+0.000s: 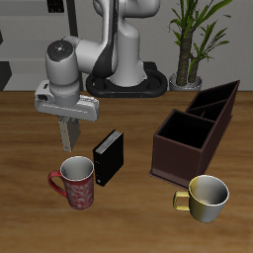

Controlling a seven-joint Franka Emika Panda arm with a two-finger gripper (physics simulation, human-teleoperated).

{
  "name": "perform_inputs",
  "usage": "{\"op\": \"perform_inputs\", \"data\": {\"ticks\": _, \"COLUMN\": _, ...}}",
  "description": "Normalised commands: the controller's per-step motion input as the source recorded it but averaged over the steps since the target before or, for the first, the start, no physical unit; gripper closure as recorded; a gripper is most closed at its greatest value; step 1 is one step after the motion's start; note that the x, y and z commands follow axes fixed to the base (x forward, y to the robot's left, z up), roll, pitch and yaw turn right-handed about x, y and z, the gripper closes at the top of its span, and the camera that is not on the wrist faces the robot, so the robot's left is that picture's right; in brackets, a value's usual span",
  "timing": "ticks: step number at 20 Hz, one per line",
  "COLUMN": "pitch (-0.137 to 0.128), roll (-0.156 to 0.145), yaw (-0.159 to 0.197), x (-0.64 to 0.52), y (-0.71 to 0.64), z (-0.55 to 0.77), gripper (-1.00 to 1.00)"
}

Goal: Place the yellow book into the left desk caddy's back compartment

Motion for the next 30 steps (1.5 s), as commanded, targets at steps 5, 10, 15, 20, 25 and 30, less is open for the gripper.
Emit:
{"op": "perform_inputs", "data": {"ticks": 5, "pitch": -0.048, "roll": -0.005, "yaw": -0.005, "x": -0.01, "y": 0.11, "z": 0.37, "gripper": 1.00}}
{"op": "perform_inputs", "data": {"ticks": 10, "pitch": -0.053, "roll": -0.015, "yaw": -0.019, "x": -0.09, "y": 0.14, "z": 0.48, "gripper": 1.00}}
{"op": "perform_inputs", "data": {"ticks": 15, "pitch": -0.019, "roll": -0.045, "yaw": -0.025, "x": -0.14, "y": 0.19, "z": 0.43, "gripper": 1.00}}
{"op": "perform_inputs", "data": {"ticks": 20, "pitch": -0.001, "roll": 0.052, "yaw": 0.009, "x": -0.15, "y": 0.44, "z": 0.28, "gripper": 1.00}}
{"op": "perform_inputs", "data": {"ticks": 25, "pitch": -0.041, "roll": 0.069, "yaw": 0.027, "x": -0.16, "y": 0.50, "z": 0.27, "gripper": 1.00}}
{"op": "perform_inputs", "data": {"ticks": 30, "pitch": -0.053, "roll": 0.035, "yaw": 0.031, "x": -0.12, "y": 0.28, "z": 0.30, "gripper": 1.00}}
